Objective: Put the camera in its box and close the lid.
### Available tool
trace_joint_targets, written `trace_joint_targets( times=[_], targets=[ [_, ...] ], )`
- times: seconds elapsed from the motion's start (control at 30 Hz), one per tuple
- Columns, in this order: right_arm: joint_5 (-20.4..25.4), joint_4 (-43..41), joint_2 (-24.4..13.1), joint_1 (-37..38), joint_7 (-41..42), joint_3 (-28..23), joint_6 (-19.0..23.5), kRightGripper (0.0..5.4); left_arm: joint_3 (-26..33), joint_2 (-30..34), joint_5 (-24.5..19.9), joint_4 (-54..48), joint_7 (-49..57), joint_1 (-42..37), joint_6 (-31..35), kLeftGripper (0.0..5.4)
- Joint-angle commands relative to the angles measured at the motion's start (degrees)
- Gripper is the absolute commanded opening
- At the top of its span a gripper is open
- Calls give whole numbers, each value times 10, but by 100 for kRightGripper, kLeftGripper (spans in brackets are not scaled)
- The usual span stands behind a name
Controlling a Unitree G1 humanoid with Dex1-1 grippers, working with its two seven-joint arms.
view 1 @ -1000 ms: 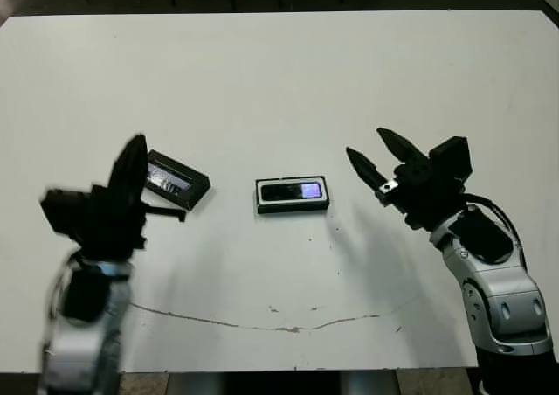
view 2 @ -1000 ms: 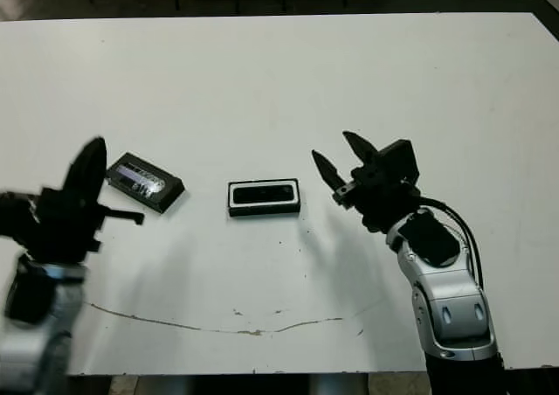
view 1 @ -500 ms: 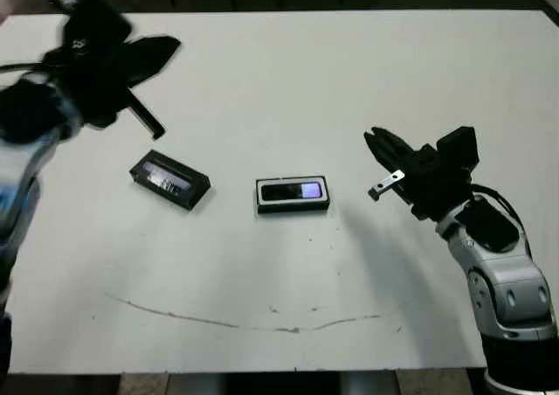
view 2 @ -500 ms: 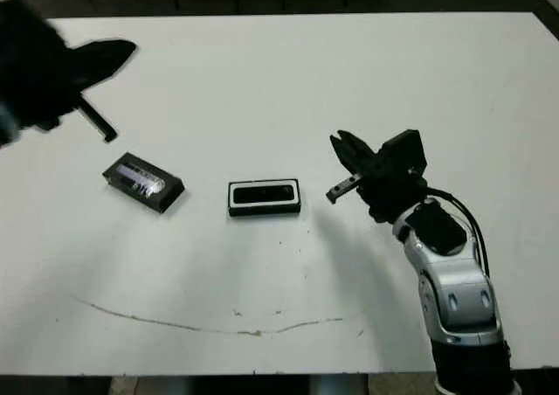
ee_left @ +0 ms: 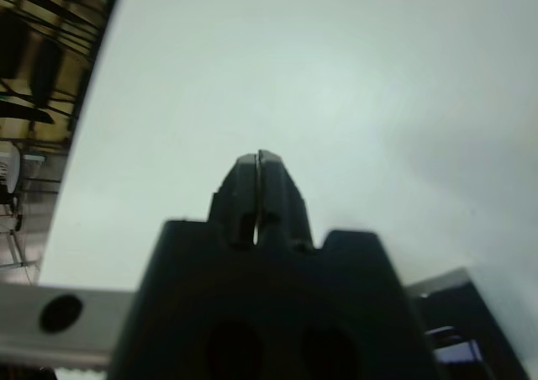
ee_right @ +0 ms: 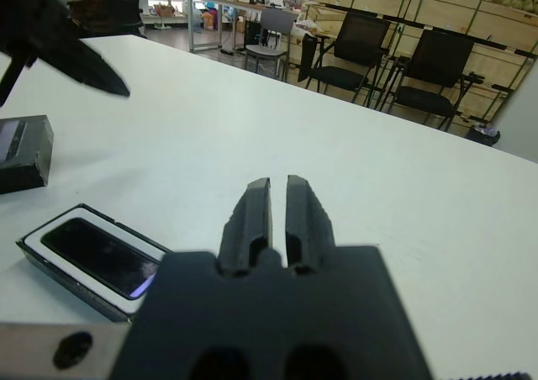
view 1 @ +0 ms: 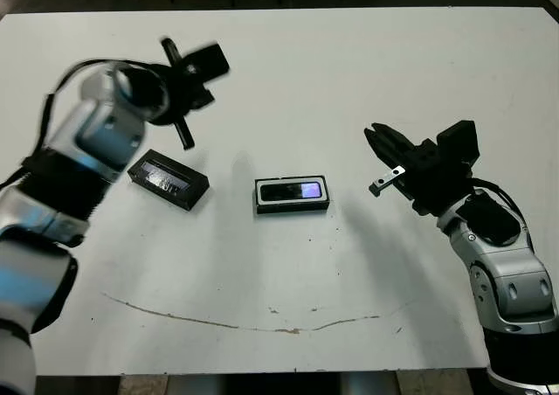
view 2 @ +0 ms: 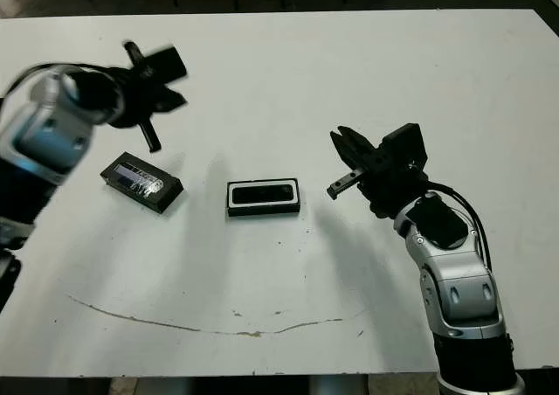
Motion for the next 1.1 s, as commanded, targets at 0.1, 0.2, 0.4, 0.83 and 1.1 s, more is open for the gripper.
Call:
trace_joint_targets(
  times=[0.1,0.2,0.4,0.83,1.1],
  targets=[
    [3,6,-7,13,2,3,6,2,-47,11,50,30,-75,-20,-62,0],
    [-3,6,-9,13,1,6,3,2,-52,16,63,31,-112,-21,-82,0],
    [2,3,-7,14,-1,6,12,2,-51,23,70,30,-185,-13,-85,0],
    [3,7,-8,16,5,9,4,2,-55,37,98,22,-236,24,-140,0],
    [13,7,-6,22,9,8,3,2,-51,35,119,5,-215,60,-140,0]
  ],
)
